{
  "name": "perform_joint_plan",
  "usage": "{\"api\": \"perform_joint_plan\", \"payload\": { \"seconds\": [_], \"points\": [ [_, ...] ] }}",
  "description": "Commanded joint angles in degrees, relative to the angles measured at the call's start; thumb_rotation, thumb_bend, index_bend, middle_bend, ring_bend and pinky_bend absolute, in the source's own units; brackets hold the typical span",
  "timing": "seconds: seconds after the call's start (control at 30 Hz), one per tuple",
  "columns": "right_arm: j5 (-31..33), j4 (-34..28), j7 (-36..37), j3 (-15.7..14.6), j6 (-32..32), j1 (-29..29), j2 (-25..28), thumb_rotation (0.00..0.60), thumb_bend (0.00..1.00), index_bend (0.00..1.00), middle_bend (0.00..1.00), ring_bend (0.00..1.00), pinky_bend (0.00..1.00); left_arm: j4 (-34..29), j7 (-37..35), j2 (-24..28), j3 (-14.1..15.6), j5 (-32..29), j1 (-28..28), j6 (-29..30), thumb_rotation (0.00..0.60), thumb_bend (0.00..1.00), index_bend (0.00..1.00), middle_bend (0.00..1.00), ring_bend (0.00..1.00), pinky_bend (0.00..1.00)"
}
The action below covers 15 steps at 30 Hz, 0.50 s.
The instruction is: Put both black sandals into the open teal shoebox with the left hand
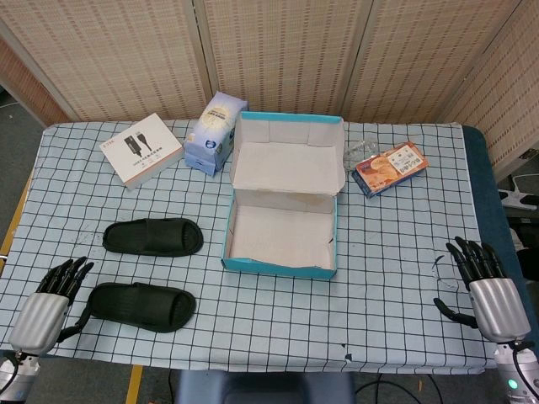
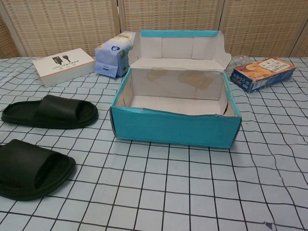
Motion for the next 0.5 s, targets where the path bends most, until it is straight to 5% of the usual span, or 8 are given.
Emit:
{"api": "perform_joint_plan", "payload": {
  "seconds": [0.03,0.2,0.33,0.5],
  "points": [
    [-0.19,-0.09,0.07,-0.07,0.09,-0.05,0.08,0.473,0.15,0.0,0.0,0.0,0.0,-2.3,-1.82,1.41,1.76,0.34,-0.33,-2.19,0.566,0.41,0.0,0.0,0.0,0.11],
    [-0.79,-0.59,0.99,-0.21,1.24,-0.64,0.82,0.471,0.15,0.0,0.0,0.0,0.0,-8.4,-2.67,4.84,5.98,6.66,-3.28,-8.11,0.54,0.4,0.0,0.0,0.0,0.1],
    [-1.34,-0.74,1.38,-0.64,0.88,-0.62,1.05,0.472,0.15,0.0,0.0,0.0,0.0,-10.22,7.88,1.67,4.97,7.75,-5.75,-12.95,0.507,0.39,0.0,0.0,0.0,0.09],
    [-2.48,-1.12,2.71,-1.37,0.45,-0.51,1.59,0.472,0.15,0.0,0.0,0.0,0.0,-7.8,18.61,-5.13,2.07,1.68,-8.8,-20.89,0.472,0.39,0.0,0.0,0.0,0.07]
  ]
}}
